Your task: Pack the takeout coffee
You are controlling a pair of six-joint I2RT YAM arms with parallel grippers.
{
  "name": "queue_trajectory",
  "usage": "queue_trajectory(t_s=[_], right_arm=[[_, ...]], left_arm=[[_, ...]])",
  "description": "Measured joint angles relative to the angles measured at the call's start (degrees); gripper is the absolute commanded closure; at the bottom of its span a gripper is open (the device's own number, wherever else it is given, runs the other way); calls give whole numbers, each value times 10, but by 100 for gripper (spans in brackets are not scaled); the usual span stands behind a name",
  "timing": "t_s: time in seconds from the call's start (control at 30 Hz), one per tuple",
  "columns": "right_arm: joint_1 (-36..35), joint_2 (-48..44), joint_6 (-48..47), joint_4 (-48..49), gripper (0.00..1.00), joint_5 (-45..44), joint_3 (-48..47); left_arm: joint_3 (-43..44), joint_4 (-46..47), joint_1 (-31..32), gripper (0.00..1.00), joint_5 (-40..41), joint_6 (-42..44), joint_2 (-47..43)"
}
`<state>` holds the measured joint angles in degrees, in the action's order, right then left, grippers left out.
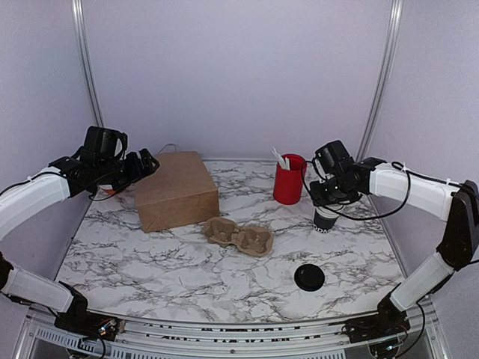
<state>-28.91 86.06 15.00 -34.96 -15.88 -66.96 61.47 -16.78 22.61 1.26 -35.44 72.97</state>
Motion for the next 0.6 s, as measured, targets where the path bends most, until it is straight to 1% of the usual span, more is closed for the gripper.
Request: queue_trajectory(t_s=[0.13,0.4,0.6], right_arm=[[0,7,-4,-1,87,-1,0],[0,9,-10,-6,100,-12,-4],[0,9,-16,-11,100,-23,-7]], left_arm=[[0,0,0,1,-2,-2,0],[0,0,0,1,-8,-10,0],[0,1,0,1,-9,-17,0]])
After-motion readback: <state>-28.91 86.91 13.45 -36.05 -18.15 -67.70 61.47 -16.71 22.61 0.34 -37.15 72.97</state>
